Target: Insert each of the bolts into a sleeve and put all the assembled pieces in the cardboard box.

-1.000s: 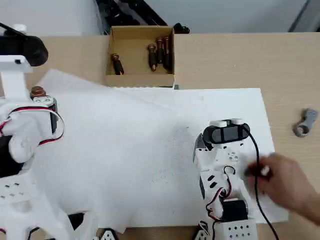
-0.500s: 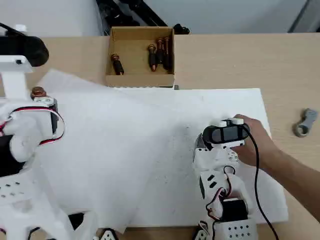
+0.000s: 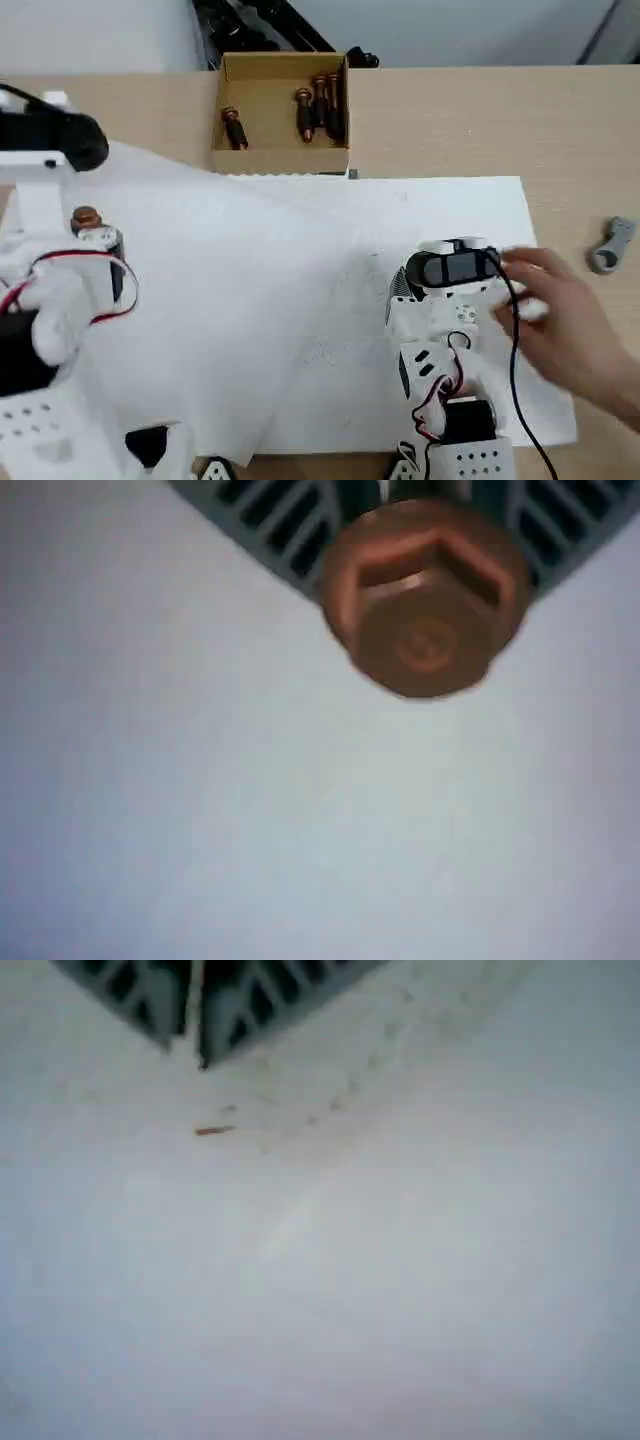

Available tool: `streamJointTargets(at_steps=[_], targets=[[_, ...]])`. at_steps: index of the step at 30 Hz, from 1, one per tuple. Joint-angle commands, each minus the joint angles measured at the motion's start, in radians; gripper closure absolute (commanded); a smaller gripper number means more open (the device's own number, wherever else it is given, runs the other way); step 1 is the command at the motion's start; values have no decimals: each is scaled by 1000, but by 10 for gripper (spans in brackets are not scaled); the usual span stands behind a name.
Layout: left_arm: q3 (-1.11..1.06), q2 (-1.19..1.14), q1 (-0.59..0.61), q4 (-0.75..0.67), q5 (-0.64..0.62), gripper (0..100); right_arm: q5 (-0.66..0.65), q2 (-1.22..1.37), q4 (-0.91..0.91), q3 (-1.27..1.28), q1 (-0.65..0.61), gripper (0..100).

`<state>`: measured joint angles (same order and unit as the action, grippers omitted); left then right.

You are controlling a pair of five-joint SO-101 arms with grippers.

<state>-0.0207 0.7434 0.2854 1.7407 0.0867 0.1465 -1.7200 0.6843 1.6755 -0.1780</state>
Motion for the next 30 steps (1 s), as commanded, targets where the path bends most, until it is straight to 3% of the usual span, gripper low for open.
streamJointTargets(at_steps=[1,23,30], targets=[[-2,63,6,9,6,994,-8,7,4,14,-5,995],[-7,104,5,-215,6,994,-8,7,4,14,-5,995],[-131,112,5,-215,8,994,-8,7,19,14,-25,995]])
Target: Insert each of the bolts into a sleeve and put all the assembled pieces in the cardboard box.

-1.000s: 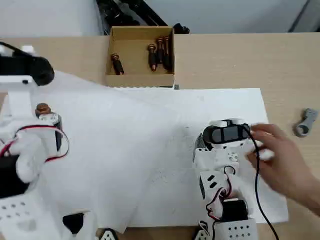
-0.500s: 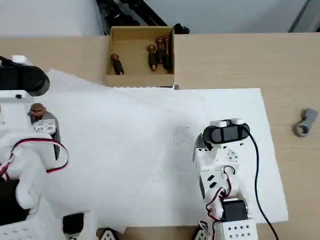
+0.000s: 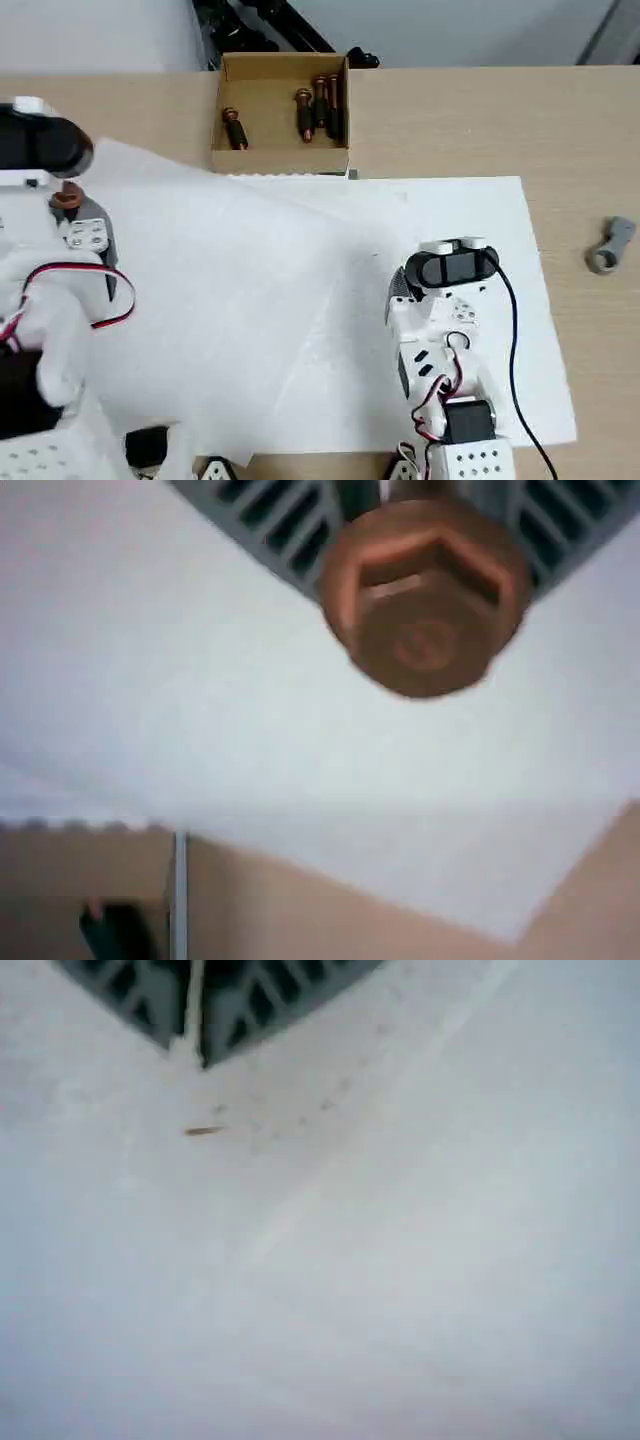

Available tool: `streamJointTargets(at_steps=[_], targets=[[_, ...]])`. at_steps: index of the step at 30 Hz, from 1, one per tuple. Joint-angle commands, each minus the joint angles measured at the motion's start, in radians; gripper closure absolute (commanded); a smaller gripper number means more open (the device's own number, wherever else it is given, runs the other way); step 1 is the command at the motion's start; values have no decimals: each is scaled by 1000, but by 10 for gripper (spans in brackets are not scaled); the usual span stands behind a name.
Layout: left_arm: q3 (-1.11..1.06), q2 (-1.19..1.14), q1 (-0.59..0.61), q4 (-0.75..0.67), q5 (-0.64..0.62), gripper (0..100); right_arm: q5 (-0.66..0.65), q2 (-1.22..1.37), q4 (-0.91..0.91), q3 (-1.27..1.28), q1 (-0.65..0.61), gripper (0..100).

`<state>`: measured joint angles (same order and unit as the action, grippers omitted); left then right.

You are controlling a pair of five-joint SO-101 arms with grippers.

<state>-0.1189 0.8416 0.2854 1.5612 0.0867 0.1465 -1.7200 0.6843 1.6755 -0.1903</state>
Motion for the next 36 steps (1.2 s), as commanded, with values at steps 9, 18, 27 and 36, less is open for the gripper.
streamJointTargets(at_steps=[9,18,27,36], targets=[[-113,15,-2,-29,2,994,-6,-50,185,11,-38,995],[-114,201,-3,-35,0,994,-5,-79,211,9,-39,995],[-262,261,0,-64,2,994,-126,-70,214,-196,87,995],[-331,261,-2,-180,2,994,-264,254,308,-528,163,994]])
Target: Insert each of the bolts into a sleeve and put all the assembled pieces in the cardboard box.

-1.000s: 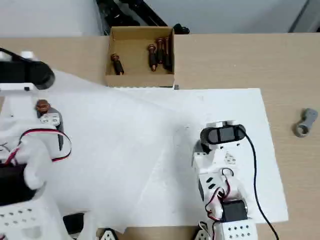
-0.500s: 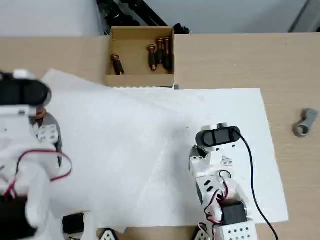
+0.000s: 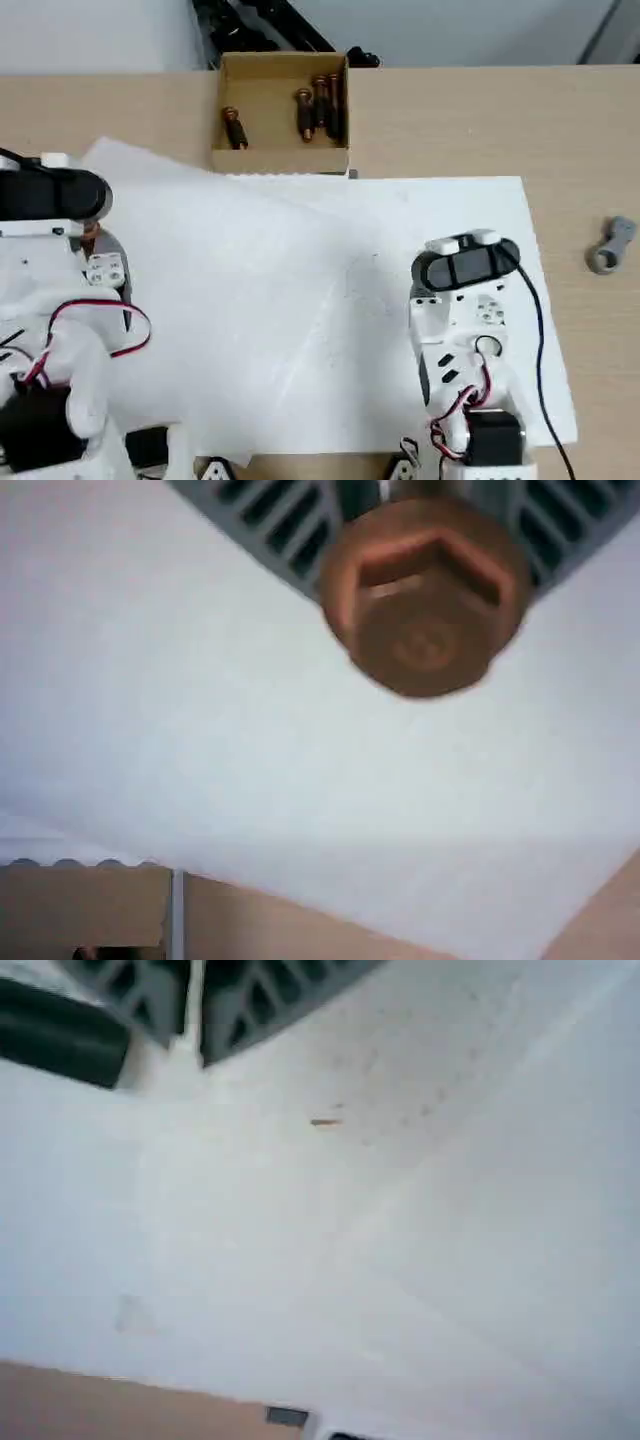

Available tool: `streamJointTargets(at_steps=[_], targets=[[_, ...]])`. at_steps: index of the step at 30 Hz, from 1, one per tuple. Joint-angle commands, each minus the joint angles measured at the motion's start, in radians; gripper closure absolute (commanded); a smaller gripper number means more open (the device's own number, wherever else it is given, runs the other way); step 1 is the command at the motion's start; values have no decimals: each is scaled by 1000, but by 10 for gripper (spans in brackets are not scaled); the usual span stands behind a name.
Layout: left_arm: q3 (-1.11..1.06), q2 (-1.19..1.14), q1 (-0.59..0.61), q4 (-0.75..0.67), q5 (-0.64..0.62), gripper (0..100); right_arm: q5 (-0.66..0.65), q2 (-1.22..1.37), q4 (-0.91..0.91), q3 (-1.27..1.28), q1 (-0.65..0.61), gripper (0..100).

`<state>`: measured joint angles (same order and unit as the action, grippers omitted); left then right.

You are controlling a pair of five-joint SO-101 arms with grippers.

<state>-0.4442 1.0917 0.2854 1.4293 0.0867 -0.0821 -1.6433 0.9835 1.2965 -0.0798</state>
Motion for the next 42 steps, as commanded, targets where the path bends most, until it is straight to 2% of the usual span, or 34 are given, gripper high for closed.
streamJointTargets(at_steps=[1,4,9,13,17,23,32,37,42], targets=[[-15,11,-2,-54,2,994,-44,277,13,-213,74,994],[-33,11,-2,-61,2,994,-91,607,56,-454,122,971],[-33,11,-2,-61,3,994,-242,1087,275,-930,137,883],[-33,11,-2,-61,5,994,-393,1297,395,-1209,136,881],[-33,11,0,-61,6,994,-586,1411,503,-1375,131,879],[-35,11,0,-61,6,994,-822,1550,671,-1453,130,877],[-35,11,0,-55,6,994,-965,1661,673,-1396,128,875],[-35,11,2,-54,6,994,-1049,1672,667,-1353,120,793],[-35,11,3,-54,6,994,-1123,1673,639,-1350,119,805]])
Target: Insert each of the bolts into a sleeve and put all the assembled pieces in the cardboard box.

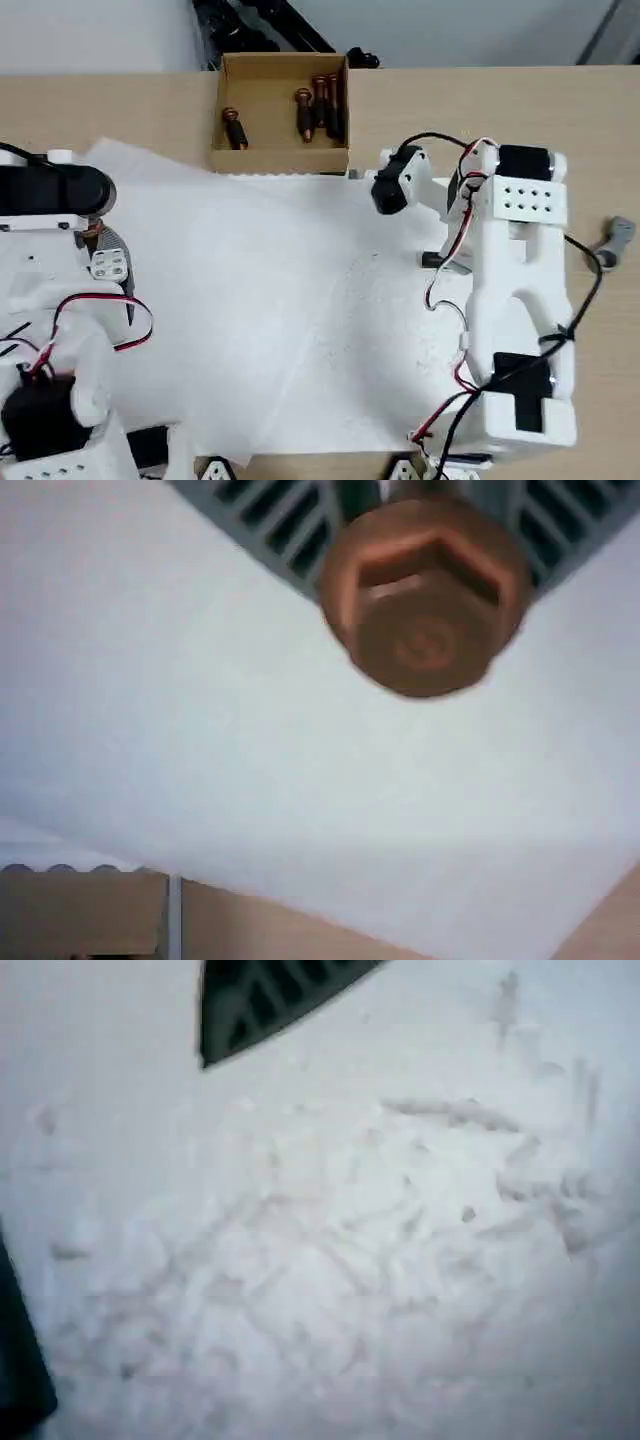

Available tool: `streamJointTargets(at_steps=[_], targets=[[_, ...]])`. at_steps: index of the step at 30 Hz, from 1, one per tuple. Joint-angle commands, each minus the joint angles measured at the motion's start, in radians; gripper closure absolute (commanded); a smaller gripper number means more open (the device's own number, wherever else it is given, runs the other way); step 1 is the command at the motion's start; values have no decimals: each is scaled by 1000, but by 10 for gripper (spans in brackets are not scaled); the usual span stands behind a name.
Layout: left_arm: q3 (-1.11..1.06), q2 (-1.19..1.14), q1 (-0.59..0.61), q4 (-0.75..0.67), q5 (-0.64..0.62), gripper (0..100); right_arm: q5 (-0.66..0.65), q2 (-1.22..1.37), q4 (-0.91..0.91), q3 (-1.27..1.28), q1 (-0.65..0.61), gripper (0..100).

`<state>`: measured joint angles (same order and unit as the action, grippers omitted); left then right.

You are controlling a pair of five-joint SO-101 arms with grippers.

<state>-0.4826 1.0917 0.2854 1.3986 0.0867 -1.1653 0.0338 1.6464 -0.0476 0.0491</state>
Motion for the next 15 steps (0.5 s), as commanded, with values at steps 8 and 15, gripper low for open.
streamJointTargets(at_steps=[8,15], targets=[[4,12,6,-23,71,994,-155,102,-99,-6,-4,804],[5,12,6,-23,80,994,-184,245,-200,-8,-33,804]])
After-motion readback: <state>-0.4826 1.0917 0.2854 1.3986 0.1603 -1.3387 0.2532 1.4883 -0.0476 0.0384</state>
